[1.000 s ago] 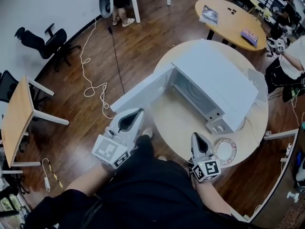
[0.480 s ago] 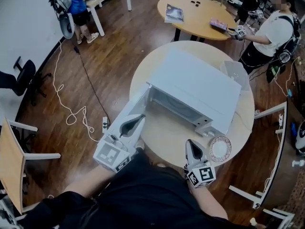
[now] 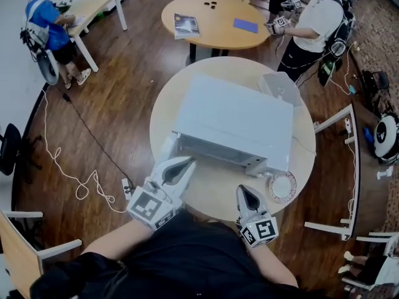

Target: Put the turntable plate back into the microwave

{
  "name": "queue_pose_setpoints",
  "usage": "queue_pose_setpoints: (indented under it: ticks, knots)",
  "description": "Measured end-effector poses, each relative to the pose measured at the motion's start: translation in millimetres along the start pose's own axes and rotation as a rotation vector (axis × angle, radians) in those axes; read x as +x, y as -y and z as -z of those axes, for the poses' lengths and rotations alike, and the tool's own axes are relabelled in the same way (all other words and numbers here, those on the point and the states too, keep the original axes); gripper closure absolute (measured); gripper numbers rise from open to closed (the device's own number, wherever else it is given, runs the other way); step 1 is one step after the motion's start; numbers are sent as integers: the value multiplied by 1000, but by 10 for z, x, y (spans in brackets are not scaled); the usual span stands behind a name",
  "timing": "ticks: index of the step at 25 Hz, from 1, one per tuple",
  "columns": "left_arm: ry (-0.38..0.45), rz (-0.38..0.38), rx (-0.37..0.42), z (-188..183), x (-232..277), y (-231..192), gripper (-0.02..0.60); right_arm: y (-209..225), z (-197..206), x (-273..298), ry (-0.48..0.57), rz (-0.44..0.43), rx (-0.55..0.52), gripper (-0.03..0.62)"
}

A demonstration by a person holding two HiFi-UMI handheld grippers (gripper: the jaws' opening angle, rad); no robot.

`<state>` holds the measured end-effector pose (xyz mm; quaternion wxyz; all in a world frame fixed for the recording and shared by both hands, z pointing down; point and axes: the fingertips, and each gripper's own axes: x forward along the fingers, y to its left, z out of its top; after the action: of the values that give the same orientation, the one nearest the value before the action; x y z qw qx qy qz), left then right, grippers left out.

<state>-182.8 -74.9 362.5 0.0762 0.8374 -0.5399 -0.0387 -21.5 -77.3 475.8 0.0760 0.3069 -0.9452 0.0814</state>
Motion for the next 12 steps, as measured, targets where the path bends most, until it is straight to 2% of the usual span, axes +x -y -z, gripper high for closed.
queue_pose_setpoints:
  ticks: [3, 8, 12]
  knots:
    - [-39, 55, -6, -29, 65, -22, 577, -71, -44, -26, 5, 49, -4, 592]
    - [-24, 159, -29, 92, 109, 37, 577, -205, -14, -90, 19, 119, 11, 592]
    - [-27, 246, -48, 94, 126, 72, 577, -304, -124, -58, 71, 143, 13, 592]
